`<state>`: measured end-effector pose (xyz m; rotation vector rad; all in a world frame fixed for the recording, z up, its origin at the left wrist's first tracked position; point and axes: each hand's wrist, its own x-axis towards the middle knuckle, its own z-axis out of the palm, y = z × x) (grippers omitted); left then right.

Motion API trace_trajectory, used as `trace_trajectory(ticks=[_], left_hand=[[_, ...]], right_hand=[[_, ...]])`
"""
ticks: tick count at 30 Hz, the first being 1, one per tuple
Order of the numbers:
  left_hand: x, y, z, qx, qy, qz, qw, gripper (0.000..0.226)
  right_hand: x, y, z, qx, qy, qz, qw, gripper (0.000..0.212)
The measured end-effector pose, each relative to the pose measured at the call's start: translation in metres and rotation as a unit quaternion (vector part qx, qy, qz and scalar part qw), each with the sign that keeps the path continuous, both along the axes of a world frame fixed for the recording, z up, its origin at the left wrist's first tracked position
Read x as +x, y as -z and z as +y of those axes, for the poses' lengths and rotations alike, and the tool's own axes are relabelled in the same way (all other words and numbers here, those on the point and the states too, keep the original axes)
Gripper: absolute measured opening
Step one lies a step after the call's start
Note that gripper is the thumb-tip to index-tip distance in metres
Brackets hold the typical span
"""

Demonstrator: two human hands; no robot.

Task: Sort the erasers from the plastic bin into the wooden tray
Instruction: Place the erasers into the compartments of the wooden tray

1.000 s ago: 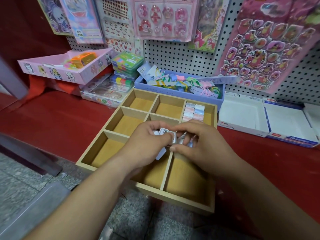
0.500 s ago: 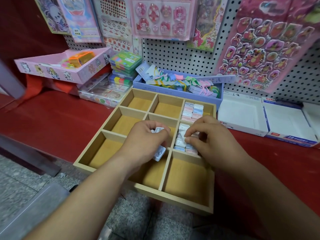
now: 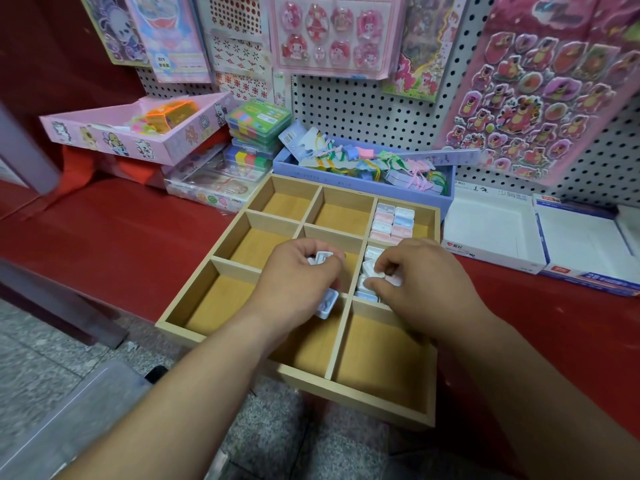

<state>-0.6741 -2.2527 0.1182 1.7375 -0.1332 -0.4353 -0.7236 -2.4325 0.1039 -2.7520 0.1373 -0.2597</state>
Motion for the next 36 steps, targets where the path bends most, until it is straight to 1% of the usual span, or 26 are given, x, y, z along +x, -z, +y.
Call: trace_trajectory(ticks=[2,6,10,13,15,17,18,20,22,24,28,32,34,36], left_hand=[[0.0,0.0,0.0,-0.006,0.002,0.001,1.0,0.011],[0.002,0.002,0.002,-0.011,0.002,-0.001,1.0,0.011],[0.003,0.003,0.004,-0.018,0.006,-0.001,1.0,0.009],[0.002,0.003,0.003,-0.025,0.01,-0.001,1.0,0.009],[0.002,0.004,0.002,-0.033,0.006,-0.004,0.999,0.01],[0.002,0.004,0.0,-0.039,-0.003,-0.008,0.999,0.01],[0.002,0.004,0.0,-0.041,-0.012,-0.009,0.999,0.01],[0.003,0.005,-0.002,-0.047,-0.03,-0.008,0.998,0.008],[0.003,0.006,-0.005,-0.059,-0.041,-0.006,0.997,0.007],[0.003,0.008,-0.007,-0.068,-0.048,-0.004,0.997,0.007],[0.001,0.009,-0.009,-0.07,-0.049,-0.011,0.996,0.008],[0.003,0.01,-0.01,-0.057,-0.058,-0.023,0.996,0.008],[0.004,0.011,-0.009,-0.042,-0.068,-0.035,0.996,0.011],[0.005,0.011,-0.007,-0.032,-0.075,-0.037,0.996,0.011]], right_hand=[[0.001,0.0,0.002,-0.001,0.014,0.003,1.0,0.019],[0.001,-0.002,0.005,0.001,0.018,0.007,1.0,0.01],[0.004,-0.001,0.004,0.001,0.036,0.001,0.999,0.014],[0.005,0.002,0.004,0.002,0.029,0.018,0.999,0.013],[0.004,0.002,0.004,0.004,0.032,0.007,0.999,0.012],[0.001,-0.003,0.005,0.043,0.027,-0.032,0.998,0.007],[-0.003,-0.007,0.006,0.081,0.007,-0.052,0.995,0.004],[-0.012,-0.015,0.013,0.166,-0.065,-0.051,0.983,0.009],[-0.021,-0.017,0.021,0.207,-0.119,-0.029,0.971,0.021],[-0.023,-0.012,0.028,0.213,-0.133,-0.033,0.967,0.027],[-0.022,-0.004,0.035,0.226,-0.115,-0.076,0.964,0.028],[-0.023,-0.006,0.033,0.226,-0.121,-0.076,0.964,0.024],[-0.023,-0.009,0.027,0.228,-0.104,-0.073,0.965,0.023],[-0.024,-0.01,0.013,0.238,-0.063,-0.071,0.967,0.025]])
